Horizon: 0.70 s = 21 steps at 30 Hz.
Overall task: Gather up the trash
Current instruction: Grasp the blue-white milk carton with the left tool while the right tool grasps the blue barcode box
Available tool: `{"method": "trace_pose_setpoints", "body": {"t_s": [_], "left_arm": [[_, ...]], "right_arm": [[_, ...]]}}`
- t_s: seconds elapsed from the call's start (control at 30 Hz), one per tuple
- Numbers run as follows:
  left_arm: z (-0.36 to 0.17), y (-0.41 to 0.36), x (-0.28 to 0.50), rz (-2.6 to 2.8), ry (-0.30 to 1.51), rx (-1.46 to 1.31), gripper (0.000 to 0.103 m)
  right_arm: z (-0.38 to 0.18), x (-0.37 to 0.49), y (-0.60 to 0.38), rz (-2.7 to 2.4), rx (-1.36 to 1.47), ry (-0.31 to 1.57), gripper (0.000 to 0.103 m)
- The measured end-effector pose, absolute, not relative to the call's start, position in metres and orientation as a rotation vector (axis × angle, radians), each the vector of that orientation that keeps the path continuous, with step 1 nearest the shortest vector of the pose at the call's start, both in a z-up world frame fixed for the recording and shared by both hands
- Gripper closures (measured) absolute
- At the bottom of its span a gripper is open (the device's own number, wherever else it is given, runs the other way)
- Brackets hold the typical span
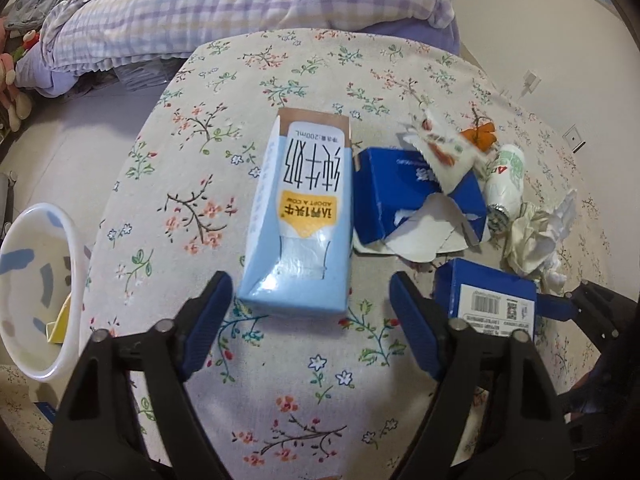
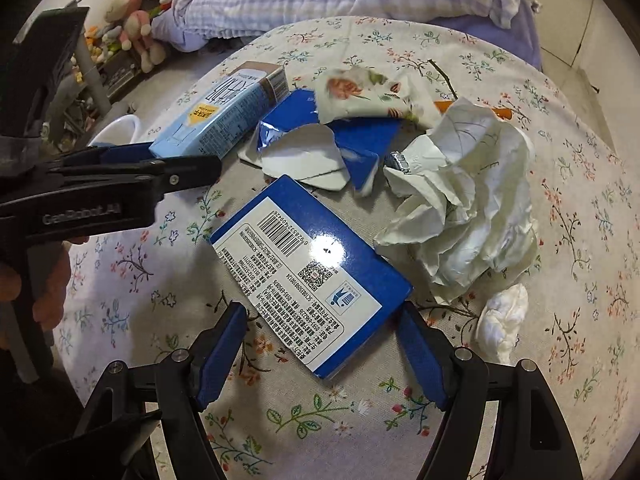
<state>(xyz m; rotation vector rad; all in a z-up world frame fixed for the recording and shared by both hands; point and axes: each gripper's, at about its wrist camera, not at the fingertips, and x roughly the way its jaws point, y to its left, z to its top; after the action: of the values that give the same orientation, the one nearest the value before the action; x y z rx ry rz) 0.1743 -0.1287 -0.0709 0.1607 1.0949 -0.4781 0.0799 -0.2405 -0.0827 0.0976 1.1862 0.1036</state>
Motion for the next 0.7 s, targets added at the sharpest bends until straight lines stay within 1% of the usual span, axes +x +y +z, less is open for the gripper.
{"method": "trace_pose_setpoints", "body": {"t_s": [0.03,0.07,0.13,0.2,0.23,0.27,0.3,0.37,0.43,0.47,0.57,0.63,0.7], "left_arm": [[-0.072,-0.129,0.175,-0.474,1.097,0.163,0.032],[-0.073,-0.129,0.175,-0.472,1.097,0.165,0.039],[-0.075,-0.129,0.176,-0.466,1.100,0.173,0.047],[-0.073,-0.129,0.174,-0.470,1.093,0.170,0.047],[-0.071,-0.129,0.172,-0.469,1.086,0.173,0.047],[-0.070,-0.127,0.171,-0.468,1.081,0.173,0.047],[-0.067,-0.126,0.169,-0.466,1.073,0.173,0.047],[-0.063,-0.122,0.167,-0.465,1.066,0.169,0.047],[-0.060,-0.118,0.164,-0.466,1.061,0.163,0.047],[-0.058,-0.116,0.162,-0.467,1.058,0.160,0.047],[-0.054,-0.107,0.158,-0.463,1.056,0.157,0.047],[-0.051,-0.101,0.155,-0.465,1.052,0.152,0.047],[-0.048,-0.096,0.153,-0.466,1.047,0.149,0.047]], "right_arm": [[-0.083,0.080,-0.240,0.102,0.098,1.185,0.025],[-0.083,0.080,-0.240,0.101,0.097,1.184,0.025],[-0.083,0.079,-0.241,0.099,0.092,1.182,0.025],[-0.083,0.078,-0.241,0.097,0.083,1.181,0.026],[-0.083,0.077,-0.241,0.099,0.084,1.179,0.029],[-0.082,0.077,-0.240,0.104,0.087,1.179,0.035],[-0.081,0.076,-0.238,0.108,0.090,1.179,0.039],[-0.080,0.073,-0.237,0.114,0.097,1.181,0.056],[-0.079,0.071,-0.237,0.118,0.104,1.184,0.064],[-0.078,0.070,-0.237,0.122,0.105,1.184,0.071],[-0.073,0.068,-0.238,0.133,0.114,1.181,0.078],[-0.070,0.065,-0.236,0.145,0.129,1.173,0.081],[-0.065,0.063,-0.234,0.162,0.144,1.163,0.082]]}}
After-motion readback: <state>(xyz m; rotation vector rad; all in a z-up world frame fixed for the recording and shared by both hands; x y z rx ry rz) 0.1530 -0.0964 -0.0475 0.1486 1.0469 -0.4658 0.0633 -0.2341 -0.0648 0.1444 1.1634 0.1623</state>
